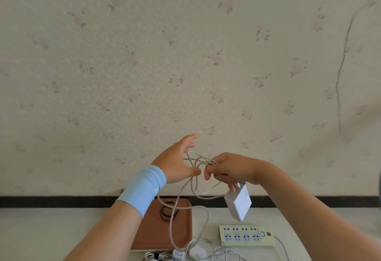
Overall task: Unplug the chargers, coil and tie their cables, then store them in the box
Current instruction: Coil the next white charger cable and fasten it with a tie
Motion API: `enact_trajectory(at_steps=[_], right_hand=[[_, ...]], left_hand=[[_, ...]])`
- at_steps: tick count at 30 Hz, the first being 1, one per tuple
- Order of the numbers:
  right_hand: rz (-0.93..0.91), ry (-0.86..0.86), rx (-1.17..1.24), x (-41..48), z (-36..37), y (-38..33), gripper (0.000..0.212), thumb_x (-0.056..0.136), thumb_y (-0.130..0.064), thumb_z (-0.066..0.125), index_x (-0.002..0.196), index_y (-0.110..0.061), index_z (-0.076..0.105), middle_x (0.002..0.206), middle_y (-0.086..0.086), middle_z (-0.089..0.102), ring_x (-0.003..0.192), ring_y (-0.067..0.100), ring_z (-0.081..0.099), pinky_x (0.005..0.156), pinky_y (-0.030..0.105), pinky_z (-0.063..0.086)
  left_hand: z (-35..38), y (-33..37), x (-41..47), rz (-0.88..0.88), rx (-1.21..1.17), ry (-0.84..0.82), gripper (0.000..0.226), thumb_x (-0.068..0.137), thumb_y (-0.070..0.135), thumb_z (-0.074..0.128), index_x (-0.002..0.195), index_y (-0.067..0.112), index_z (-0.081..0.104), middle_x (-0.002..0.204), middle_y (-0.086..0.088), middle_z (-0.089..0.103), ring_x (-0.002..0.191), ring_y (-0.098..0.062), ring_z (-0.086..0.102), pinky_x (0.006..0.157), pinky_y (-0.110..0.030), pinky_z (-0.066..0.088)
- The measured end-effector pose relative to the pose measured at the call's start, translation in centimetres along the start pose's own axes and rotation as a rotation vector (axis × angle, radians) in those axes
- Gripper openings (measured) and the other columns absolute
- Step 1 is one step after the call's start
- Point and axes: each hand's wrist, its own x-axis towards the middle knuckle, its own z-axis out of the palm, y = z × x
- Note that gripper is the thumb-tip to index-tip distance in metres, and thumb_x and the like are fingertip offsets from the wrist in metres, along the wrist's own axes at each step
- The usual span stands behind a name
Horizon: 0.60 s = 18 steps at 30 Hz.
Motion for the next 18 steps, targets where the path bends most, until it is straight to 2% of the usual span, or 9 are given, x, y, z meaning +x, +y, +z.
enact_trajectory(at_steps=[3, 5, 7, 9, 11, 13, 15, 17, 18], right_hand=[[-0.02, 0.1, 0.187, -0.3, -0.7, 0.4, 0.025, 0.106, -0.022, 0.047, 0.093, -0.012, 0.066, 0.055, -0.001, 0.036, 0.05, 0.014, 0.028, 0.049, 0.028, 0.031], [-0.005, 0.21, 0.283, -0.4, -1.4, 0.5, 0.024, 0.107, -0.02, 0.046, 0.095, -0.01, 0.065, 0.057, -0.002, 0.035, 0.05, 0.013, 0.026, 0.048, 0.028, 0.023], [0.045, 0.333, 0.28, -0.2, -1.8, 0.9, 0.025, 0.106, -0.019, 0.045, 0.096, -0.008, 0.065, 0.055, -0.004, 0.037, 0.048, 0.012, 0.025, 0.046, 0.028, 0.022], [0.112, 0.399, 0.193, 0.1, -1.7, 1.2, 0.026, 0.105, -0.019, 0.046, 0.098, -0.008, 0.068, 0.054, -0.005, 0.04, 0.047, 0.012, 0.026, 0.045, 0.027, 0.022], [0.157, 0.41, 0.12, 0.4, -1.2, 1.3, 0.027, 0.105, -0.02, 0.046, 0.099, -0.008, 0.07, 0.059, -0.004, 0.044, 0.047, 0.011, 0.028, 0.044, 0.026, 0.023], [0.162, 0.421, 0.127, 0.8, -0.8, 1.2, 0.027, 0.106, -0.021, 0.046, 0.102, -0.009, 0.07, 0.062, -0.002, 0.044, 0.047, 0.011, 0.028, 0.044, 0.025, 0.025], [0.146, 0.425, 0.203, 1.1, -0.7, 1.2, 0.027, 0.106, -0.021, 0.044, 0.104, -0.01, 0.069, 0.06, -0.003, 0.042, 0.047, 0.011, 0.028, 0.045, 0.027, 0.025], [0.121, 0.42, 0.25, 1.1, -0.8, 1.1, 0.028, 0.107, -0.022, 0.043, 0.105, -0.01, 0.069, 0.058, -0.004, 0.041, 0.048, 0.011, 0.028, 0.046, 0.028, 0.025], [0.118, 0.435, 0.244, 1.1, -0.8, 1.1, 0.028, 0.107, -0.022, 0.043, 0.105, -0.01, 0.069, 0.058, -0.004, 0.042, 0.048, 0.011, 0.028, 0.045, 0.026, 0.025]], left_hand=[[-0.6, -1.2, 0.0, -0.155, 0.026, -0.059, 0.076, 0.085, 0.033, 0.074, 0.149, 0.035, 0.032, 0.132, 0.014, 0.052, 0.107, -0.007, 0.057, 0.093, -0.022, 0.044], [-0.8, -1.7, 0.2, -0.195, -0.038, -0.052, 0.049, 0.097, 0.029, 0.058, 0.144, 0.03, 0.043, 0.117, 0.01, 0.064, 0.079, -0.01, 0.061, 0.079, -0.02, 0.048], [-1.2, -1.7, 0.4, -0.216, -0.151, -0.015, 0.028, 0.103, 0.021, 0.045, 0.127, 0.021, 0.06, 0.096, 0.005, 0.074, 0.065, -0.012, 0.056, 0.069, -0.018, 0.048], [-1.5, -1.5, 0.7, -0.261, -0.261, 0.099, 0.029, 0.104, 0.014, 0.04, 0.107, 0.012, 0.068, 0.081, -0.001, 0.072, 0.062, -0.013, 0.055, 0.063, -0.015, 0.047], [-1.3, -1.1, 0.8, -0.344, -0.437, 0.227, 0.032, 0.104, 0.01, 0.038, 0.094, 0.011, 0.068, 0.075, -0.003, 0.062, 0.062, -0.014, 0.058, 0.068, -0.021, 0.051], [-0.9, -0.2, 0.8, -0.462, -0.854, 0.251, 0.029, 0.106, 0.01, 0.037, 0.096, 0.006, 0.064, 0.07, -0.005, 0.049, 0.058, -0.019, 0.058, 0.072, -0.037, 0.059], [-1.0, 0.4, 0.9, -0.516, -1.103, 0.22, 0.024, 0.105, 0.012, 0.039, 0.1, 0.004, 0.061, 0.065, -0.003, 0.038, 0.05, -0.017, 0.044, 0.053, -0.034, 0.059], [-1.4, 0.7, 0.7, -0.526, -1.016, 0.153, 0.018, 0.102, 0.017, 0.045, 0.099, 0.009, 0.061, 0.068, -0.002, 0.037, 0.051, -0.013, 0.035, 0.039, -0.019, 0.04], [-1.5, 0.6, 0.6, -0.517, -0.931, 0.102, 0.018, 0.101, 0.02, 0.048, 0.094, 0.012, 0.062, 0.073, -0.003, 0.042, 0.053, -0.013, 0.039, 0.038, -0.019, 0.037]])
